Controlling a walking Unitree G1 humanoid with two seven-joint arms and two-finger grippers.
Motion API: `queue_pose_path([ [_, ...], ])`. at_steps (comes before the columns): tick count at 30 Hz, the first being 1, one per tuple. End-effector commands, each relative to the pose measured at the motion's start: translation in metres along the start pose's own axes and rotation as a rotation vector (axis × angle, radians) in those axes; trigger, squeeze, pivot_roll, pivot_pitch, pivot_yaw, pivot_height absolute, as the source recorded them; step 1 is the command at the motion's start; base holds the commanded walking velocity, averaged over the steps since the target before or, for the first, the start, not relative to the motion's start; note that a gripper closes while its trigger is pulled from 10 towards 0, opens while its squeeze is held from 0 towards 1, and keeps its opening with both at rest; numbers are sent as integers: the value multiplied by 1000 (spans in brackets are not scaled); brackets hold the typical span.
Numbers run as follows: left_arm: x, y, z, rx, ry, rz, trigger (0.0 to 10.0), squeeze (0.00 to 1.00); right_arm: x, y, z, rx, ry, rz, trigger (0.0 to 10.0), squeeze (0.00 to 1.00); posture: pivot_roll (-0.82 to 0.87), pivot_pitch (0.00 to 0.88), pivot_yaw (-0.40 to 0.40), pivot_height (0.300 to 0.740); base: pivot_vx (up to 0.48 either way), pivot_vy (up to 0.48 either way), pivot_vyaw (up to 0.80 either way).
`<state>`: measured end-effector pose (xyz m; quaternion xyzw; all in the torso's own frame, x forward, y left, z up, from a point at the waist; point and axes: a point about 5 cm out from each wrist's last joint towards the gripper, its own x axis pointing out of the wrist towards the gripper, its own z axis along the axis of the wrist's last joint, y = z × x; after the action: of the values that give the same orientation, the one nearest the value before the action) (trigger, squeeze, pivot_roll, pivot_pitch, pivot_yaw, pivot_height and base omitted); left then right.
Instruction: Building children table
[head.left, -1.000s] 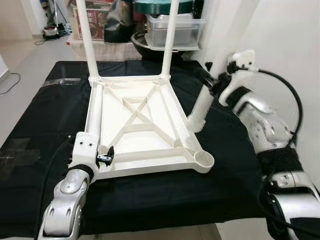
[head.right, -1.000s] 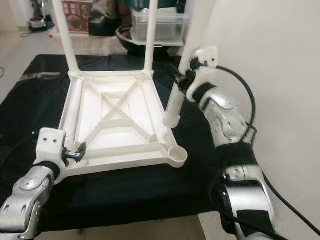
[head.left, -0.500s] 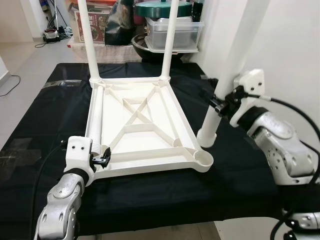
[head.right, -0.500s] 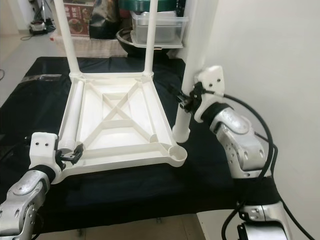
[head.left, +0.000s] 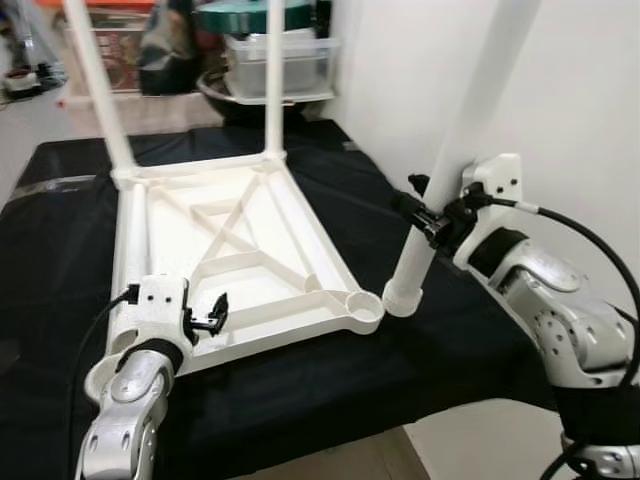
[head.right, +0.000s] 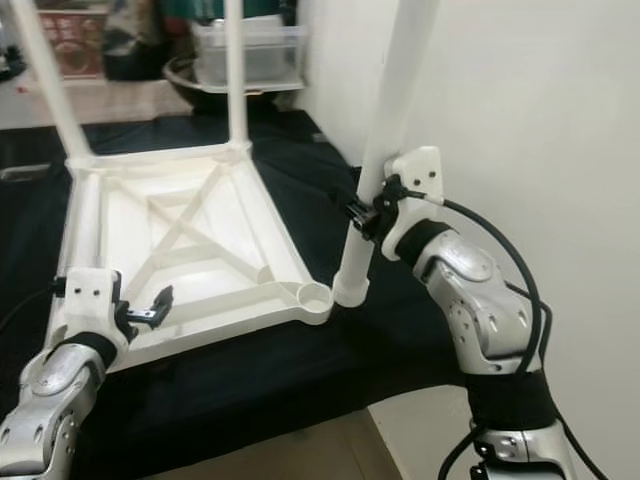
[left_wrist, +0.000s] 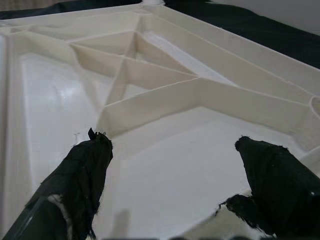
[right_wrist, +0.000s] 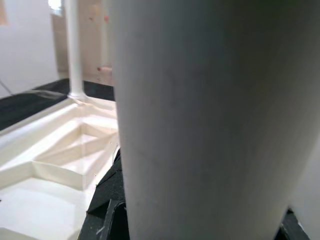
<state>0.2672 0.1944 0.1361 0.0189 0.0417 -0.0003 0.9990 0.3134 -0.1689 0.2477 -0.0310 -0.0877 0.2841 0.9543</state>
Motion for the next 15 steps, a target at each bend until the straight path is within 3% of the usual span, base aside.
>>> queue_pose_path([
  [1, 1, -1, -4, -19, 9, -8, 10000, 0, 2, 8, 2, -1, -32, 26, 10000, 0, -8, 0, -84, 740, 0, 0, 0],
  [6, 2, -2, -4, -17, 5, -11, 10000, 0, 3, 13, -3, 17, -34, 28, 10000, 0, -5, 0, -84, 740, 0, 0, 0],
  [8, 2, -2, -5, -18, 3, -14, 10000, 0, 8, 24, -6, 15, -63, 34, 10000, 0, 7, 0, -86, 740, 0, 0, 0],
  [15, 3, -3, -6, -21, 1, -18, 10000, 0, 12, 24, 0, -6, -115, 9, 10000, 0, 14, 0, -88, 740, 0, 0, 0],
])
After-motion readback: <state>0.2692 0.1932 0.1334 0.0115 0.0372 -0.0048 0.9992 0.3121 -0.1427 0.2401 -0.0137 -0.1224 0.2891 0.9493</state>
